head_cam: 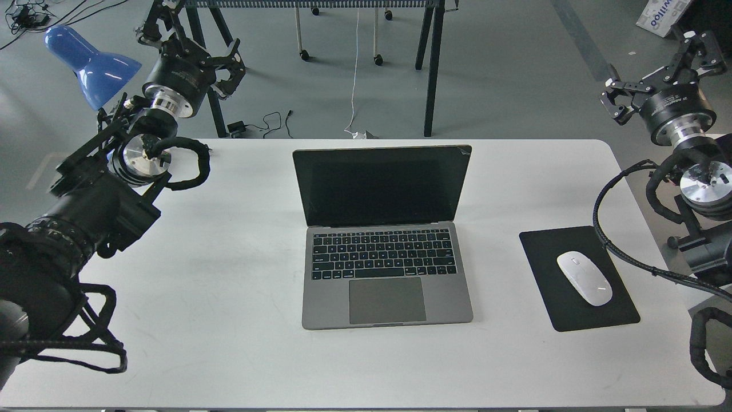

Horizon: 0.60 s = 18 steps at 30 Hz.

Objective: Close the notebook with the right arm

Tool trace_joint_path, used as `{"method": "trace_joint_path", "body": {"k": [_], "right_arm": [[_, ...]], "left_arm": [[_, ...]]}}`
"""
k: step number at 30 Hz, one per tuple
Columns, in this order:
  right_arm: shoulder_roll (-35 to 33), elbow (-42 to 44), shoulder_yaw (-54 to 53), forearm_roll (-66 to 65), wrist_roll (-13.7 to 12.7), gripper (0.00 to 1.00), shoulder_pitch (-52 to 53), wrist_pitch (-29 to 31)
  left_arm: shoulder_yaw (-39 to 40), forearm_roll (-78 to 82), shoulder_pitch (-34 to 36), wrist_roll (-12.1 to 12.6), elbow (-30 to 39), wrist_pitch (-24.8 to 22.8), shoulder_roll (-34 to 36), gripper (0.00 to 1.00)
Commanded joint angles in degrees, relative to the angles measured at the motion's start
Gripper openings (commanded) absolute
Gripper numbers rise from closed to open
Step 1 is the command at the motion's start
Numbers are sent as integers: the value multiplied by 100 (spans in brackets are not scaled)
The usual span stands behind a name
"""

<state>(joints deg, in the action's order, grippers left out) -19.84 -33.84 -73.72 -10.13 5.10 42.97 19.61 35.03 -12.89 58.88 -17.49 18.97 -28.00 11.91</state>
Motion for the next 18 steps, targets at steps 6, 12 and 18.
{"method": "trace_joint_path", "body": {"k": [6,12,18], "right_arm": [[41,-35,120,2,0,100,-8,-1],[137,18,1305,-15,79,100,422,-62],[647,132,2291,-42,273,100,818,-80]], "left_arm": [[22,-20,0,-53,-16,0,4,100],[22,-20,0,-53,-16,0,4,100],[13,-20,0,-53,-16,0,13,100]]}}
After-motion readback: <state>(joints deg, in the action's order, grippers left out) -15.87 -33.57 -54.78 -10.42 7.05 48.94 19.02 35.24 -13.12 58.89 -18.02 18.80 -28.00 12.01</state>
